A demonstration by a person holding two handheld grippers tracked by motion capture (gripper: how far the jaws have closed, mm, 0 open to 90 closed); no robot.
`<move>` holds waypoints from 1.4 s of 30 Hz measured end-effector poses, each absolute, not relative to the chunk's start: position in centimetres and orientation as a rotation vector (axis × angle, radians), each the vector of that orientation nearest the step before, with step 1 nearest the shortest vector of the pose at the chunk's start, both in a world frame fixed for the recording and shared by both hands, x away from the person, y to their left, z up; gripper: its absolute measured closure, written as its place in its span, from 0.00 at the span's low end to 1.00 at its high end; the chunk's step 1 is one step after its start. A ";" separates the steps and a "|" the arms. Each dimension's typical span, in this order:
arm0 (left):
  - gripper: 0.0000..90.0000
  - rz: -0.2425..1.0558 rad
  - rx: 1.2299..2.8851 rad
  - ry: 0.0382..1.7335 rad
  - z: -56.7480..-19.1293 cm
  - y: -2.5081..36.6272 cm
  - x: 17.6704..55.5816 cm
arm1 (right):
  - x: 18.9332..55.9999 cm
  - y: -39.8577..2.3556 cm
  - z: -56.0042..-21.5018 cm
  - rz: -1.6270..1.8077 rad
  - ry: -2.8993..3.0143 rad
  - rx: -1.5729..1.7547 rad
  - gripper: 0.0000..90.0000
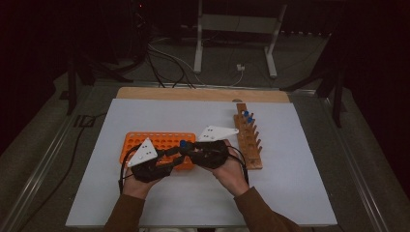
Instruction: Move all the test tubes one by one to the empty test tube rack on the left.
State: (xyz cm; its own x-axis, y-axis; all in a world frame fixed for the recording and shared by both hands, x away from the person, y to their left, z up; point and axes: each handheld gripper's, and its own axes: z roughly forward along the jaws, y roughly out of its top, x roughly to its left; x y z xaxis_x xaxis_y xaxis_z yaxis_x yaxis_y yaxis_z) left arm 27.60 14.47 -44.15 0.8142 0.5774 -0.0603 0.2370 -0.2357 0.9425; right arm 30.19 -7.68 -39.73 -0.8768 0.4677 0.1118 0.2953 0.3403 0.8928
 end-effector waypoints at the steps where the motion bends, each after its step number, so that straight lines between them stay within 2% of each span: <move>1: 0.73 0.359 1.819 0.622 -44.1 14.5 27.6 | 30.2 -7.6 -39.8 1.564 2.435 0.699 0.84; 8: 0.84 0.362 1.831 0.618 -44.2 14.5 27.6 | 30.1 -7.3 -39.9 1.566 2.450 0.691 0.84; 12: 0.86 0.356 1.834 0.613 -44.2 14.5 27.6 | 30.2 -7.2 -39.9 1.569 2.451 0.686 0.84; 27: 0.86 0.394 1.790 0.721 -45.0 16.1 28.2 | 30.6 -8.8 -39.7 1.587 2.401 0.736 0.18; 35: 0.86 0.414 1.768 0.775 -45.5 16.4 28.6 | 31.3 -10.6 -40.2 1.580 2.341 0.823 0.05; 42: 0.86 0.432 1.766 0.801 -45.9 16.3 28.8 | 31.6 -12.5 -40.4 1.580 2.296 0.863 0.02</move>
State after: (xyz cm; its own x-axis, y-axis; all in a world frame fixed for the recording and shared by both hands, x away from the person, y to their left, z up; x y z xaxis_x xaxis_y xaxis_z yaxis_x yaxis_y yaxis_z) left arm 28.79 16.26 -45.89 0.7052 0.7023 -0.0973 0.3044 -0.1760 0.9362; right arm 31.60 -12.51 -40.42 -0.8023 0.5800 0.1412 0.3390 0.2480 0.9075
